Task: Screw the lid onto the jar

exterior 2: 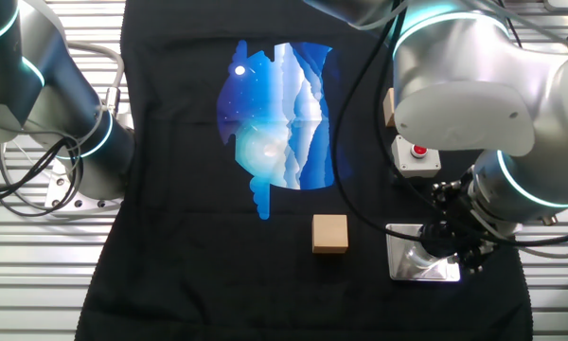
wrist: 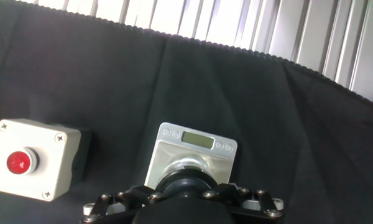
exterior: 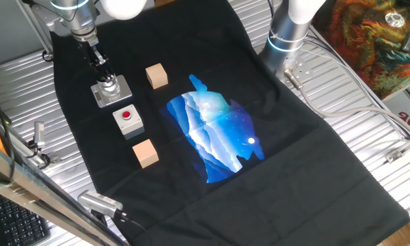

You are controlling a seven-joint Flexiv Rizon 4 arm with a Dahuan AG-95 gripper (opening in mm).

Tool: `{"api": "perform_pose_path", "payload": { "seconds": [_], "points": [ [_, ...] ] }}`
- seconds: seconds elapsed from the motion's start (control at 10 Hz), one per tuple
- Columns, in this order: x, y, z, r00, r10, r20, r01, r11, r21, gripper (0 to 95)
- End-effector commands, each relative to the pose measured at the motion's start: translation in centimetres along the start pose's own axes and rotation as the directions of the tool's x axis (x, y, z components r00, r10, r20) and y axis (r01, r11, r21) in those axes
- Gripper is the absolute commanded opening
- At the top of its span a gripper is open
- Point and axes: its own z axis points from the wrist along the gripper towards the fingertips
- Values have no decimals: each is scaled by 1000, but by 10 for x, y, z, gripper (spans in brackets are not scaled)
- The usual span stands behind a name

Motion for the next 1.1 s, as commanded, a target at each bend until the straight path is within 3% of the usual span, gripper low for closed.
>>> {"api": "perform_pose_path", "payload": {
  "seconds": [0.1, 1.1],
  "points": [
    [-1, 0, -2, 1000, -1, -1, 1, 1000, 1, 760],
    [-1, 0, 1, 1000, -11, 1, 11, 1000, -2, 760]
  ]
}}
